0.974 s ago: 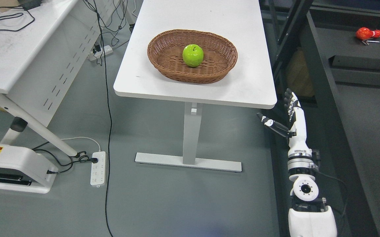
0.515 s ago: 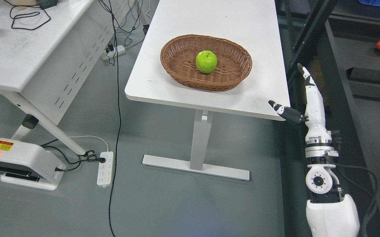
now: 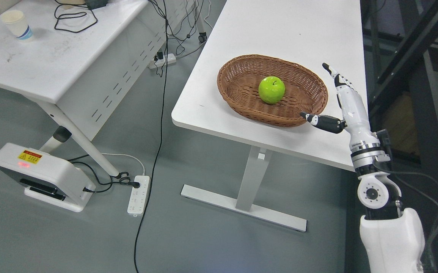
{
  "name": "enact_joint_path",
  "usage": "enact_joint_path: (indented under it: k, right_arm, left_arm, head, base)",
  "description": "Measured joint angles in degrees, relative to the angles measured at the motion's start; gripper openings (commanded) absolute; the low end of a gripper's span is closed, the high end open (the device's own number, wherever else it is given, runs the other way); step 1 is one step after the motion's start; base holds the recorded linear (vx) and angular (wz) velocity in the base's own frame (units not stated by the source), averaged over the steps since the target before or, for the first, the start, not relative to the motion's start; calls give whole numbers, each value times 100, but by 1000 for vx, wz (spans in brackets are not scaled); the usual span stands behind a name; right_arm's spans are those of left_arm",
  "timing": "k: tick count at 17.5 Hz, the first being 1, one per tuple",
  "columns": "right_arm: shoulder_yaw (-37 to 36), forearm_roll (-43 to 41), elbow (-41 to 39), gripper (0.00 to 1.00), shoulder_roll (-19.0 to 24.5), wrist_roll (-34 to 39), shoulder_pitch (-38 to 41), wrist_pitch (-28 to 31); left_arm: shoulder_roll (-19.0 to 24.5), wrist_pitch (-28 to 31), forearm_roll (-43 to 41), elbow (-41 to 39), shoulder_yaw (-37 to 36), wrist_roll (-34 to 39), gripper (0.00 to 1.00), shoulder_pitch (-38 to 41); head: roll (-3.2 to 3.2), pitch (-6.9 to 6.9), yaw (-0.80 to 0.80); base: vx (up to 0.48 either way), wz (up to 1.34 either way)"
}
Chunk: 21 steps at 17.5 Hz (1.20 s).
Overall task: Place green apple on left shelf middle layer
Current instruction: 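Close the right hand around the green apple in the basket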
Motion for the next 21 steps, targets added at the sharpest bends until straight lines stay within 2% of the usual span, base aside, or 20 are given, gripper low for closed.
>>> enact_joint_path:
  k: [6, 21]
  right_arm:
    - [439, 84, 516, 100, -66, 311, -523, 300]
    - [1396, 446, 1594, 100, -276, 712, -922, 267]
  left_arm:
    - [0, 1, 0, 1, 0, 0, 100, 0]
    - [0, 1, 0, 1, 0, 0, 100, 0]
  head:
    - [0, 0, 0]
    - [0, 0, 0]
  base:
    - [115, 141]
    - [91, -46]
